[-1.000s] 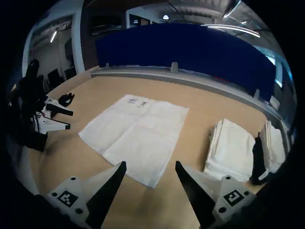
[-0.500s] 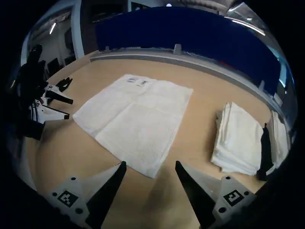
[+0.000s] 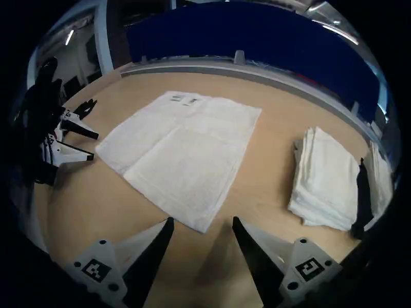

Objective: Fold towel

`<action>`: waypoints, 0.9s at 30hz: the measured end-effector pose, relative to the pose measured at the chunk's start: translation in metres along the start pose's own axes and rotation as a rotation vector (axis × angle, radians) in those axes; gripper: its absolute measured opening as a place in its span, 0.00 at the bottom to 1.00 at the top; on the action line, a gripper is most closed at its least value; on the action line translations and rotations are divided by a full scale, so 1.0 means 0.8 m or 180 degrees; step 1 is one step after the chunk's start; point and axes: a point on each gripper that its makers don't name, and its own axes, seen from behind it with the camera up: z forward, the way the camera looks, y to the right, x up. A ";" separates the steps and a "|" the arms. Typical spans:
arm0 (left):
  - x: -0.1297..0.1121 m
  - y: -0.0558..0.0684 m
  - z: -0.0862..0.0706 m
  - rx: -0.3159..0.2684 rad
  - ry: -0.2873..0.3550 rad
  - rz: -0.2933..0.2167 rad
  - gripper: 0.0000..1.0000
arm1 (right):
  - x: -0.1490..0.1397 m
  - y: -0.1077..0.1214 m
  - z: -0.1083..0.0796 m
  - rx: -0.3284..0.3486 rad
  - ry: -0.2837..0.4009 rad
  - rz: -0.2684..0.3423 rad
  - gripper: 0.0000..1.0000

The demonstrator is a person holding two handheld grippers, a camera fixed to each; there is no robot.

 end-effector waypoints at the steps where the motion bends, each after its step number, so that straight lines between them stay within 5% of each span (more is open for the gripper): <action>1: -0.002 0.002 0.001 -0.0003 -0.0015 0.0011 0.89 | 0.000 0.000 0.000 0.0003 0.0001 -0.0002 0.87; 15: -0.009 0.003 0.007 0.0054 -0.0120 -0.0015 0.65 | -0.003 -0.005 0.006 0.0064 -0.0018 -0.0001 0.62; 27: -0.008 0.001 0.007 0.0108 -0.0165 0.0000 0.51 | -0.003 -0.004 0.006 0.0031 -0.0011 -0.0029 0.52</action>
